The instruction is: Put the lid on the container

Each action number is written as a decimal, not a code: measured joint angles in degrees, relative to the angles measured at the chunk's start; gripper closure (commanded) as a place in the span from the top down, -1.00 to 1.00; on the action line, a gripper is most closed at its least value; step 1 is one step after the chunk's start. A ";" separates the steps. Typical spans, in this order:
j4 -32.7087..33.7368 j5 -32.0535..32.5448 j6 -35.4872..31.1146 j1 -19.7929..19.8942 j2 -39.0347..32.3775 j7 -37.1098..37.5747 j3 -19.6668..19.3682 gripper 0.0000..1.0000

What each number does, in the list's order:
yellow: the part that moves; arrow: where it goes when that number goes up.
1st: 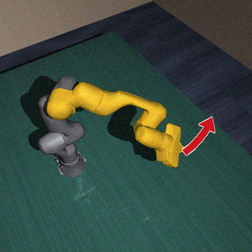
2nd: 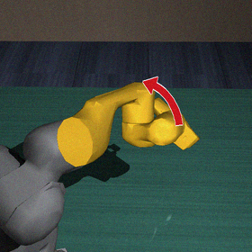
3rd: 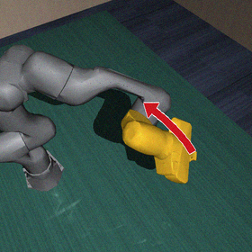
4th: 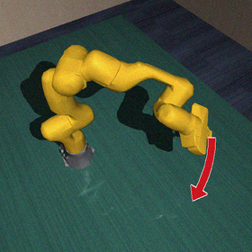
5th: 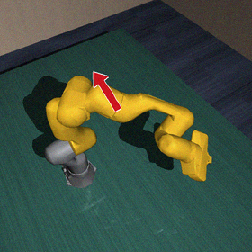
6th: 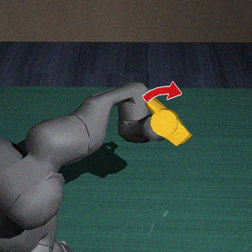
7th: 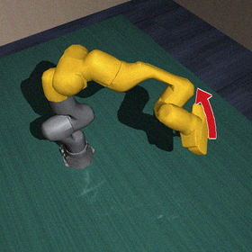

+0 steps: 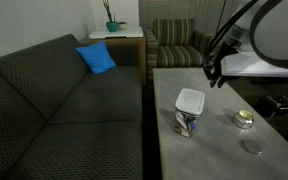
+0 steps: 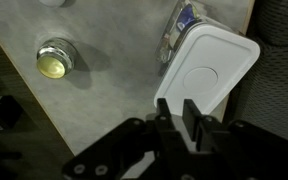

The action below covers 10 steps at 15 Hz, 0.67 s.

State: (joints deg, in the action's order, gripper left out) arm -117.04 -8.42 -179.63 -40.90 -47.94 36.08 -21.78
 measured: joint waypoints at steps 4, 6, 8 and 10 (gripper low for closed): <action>-1.83 0.00 0.03 -0.65 1.22 -0.40 -0.26 0.63; -2.17 0.00 0.04 -0.98 1.29 -0.46 -0.39 0.90; -2.27 0.00 0.11 -1.18 1.29 -0.60 -0.40 1.00; -2.27 0.00 0.39 -1.34 1.29 -0.73 -0.40 1.00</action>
State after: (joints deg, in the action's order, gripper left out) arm -119.31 -8.42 -179.24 -42.24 -46.65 35.36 -22.18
